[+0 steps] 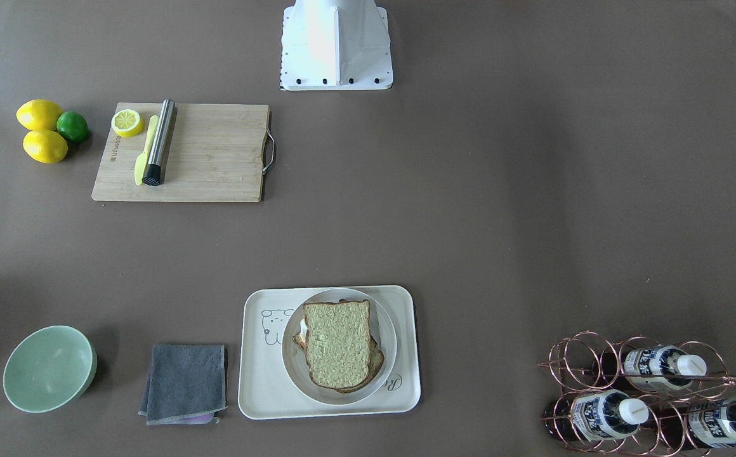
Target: Make sandwich and place on tray
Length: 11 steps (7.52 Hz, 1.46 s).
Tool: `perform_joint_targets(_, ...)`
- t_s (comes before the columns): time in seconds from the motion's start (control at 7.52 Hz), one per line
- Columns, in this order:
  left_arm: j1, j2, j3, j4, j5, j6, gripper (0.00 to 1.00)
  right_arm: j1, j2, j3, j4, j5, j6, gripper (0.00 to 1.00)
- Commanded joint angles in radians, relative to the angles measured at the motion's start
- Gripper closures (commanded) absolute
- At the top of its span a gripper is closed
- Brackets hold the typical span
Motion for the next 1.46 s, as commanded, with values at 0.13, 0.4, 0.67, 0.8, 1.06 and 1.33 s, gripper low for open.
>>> perform_joint_targets(0.13, 0.000, -0.006, -0.003, -0.001, 0.000, 0.001, 0.02, -0.001, 0.000, -0.001, 0.012, -0.001, 0.000, 0.00)
perform_joint_targets(0.4, 0.000, -0.008, -0.001, -0.001, -0.003, 0.001, 0.02, -0.001, -0.002, -0.006, 0.012, -0.001, 0.000, 0.00)
perform_joint_targets(0.67, 0.000, -0.003, -0.003, -0.001, -0.005, 0.000, 0.02, -0.001, -0.003, -0.007, 0.012, -0.001, 0.000, 0.00)
perform_joint_targets(0.8, 0.000, -0.002, -0.004, -0.001, -0.005, 0.001, 0.02, -0.001, -0.003, -0.007, 0.012, -0.001, 0.000, 0.00)
perform_joint_targets(1.06, 0.002, -0.002, -0.003, -0.001, -0.003, 0.001, 0.02, -0.001, -0.011, -0.003, 0.012, -0.001, 0.000, 0.00)
perform_joint_targets(1.33, 0.002, -0.002, -0.003, -0.001, -0.003, 0.001, 0.02, -0.001, -0.014, -0.001, 0.012, -0.001, 0.000, 0.00)
